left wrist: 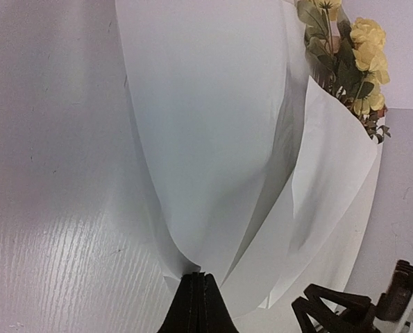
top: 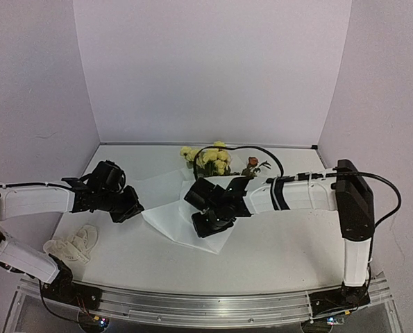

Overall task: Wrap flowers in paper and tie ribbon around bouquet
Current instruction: Pass from the left arm to the right

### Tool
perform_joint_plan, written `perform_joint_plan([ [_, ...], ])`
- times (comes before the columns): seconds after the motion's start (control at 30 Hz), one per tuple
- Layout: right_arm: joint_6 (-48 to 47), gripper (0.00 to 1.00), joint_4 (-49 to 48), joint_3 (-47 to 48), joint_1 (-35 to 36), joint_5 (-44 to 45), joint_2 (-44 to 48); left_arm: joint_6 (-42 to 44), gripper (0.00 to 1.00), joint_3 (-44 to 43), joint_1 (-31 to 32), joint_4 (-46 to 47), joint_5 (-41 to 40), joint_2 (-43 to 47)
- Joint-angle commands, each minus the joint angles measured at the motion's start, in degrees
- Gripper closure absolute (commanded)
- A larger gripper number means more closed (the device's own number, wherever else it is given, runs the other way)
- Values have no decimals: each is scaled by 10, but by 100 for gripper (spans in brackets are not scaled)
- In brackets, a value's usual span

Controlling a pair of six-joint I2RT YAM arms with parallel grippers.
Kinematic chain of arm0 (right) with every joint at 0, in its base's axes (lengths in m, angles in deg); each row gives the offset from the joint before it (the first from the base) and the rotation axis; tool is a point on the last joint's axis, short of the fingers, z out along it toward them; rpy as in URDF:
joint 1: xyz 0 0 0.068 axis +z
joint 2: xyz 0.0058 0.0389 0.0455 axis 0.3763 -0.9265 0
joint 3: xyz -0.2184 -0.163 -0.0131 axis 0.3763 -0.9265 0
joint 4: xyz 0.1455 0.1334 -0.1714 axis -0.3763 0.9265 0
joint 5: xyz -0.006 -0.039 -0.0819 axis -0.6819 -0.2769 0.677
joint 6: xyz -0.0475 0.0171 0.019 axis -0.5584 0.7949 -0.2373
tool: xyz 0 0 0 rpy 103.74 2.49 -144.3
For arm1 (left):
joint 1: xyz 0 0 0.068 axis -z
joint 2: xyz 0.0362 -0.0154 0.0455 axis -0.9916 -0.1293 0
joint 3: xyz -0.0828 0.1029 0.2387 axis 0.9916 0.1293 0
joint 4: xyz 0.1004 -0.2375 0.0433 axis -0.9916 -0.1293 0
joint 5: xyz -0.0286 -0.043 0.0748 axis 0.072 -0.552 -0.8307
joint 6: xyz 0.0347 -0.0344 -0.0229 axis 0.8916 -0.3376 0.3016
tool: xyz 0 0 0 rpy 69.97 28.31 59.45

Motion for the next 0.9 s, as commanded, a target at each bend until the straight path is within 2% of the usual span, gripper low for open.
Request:
perform_joint_plan([
  [0.0, -13, 73, -7, 15, -5, 25, -33, 28, 100, -46, 14, -5, 10, 1],
  [0.2, -5, 75, -44, 11, -11, -9, -56, 53, 100, -96, 47, 8, 31, -35],
  [0.4, 31, 75, -110, -43, -30, -43, -36, 90, 100, -175, 99, 18, 53, -124],
  [0.67, 109, 75, -237, -159, -76, -107, 52, 115, 100, -252, 138, 27, 93, -234],
  [0.87, 149, 74, -276, -216, -95, -114, 123, 122, 100, -259, 140, 31, 101, -250],
])
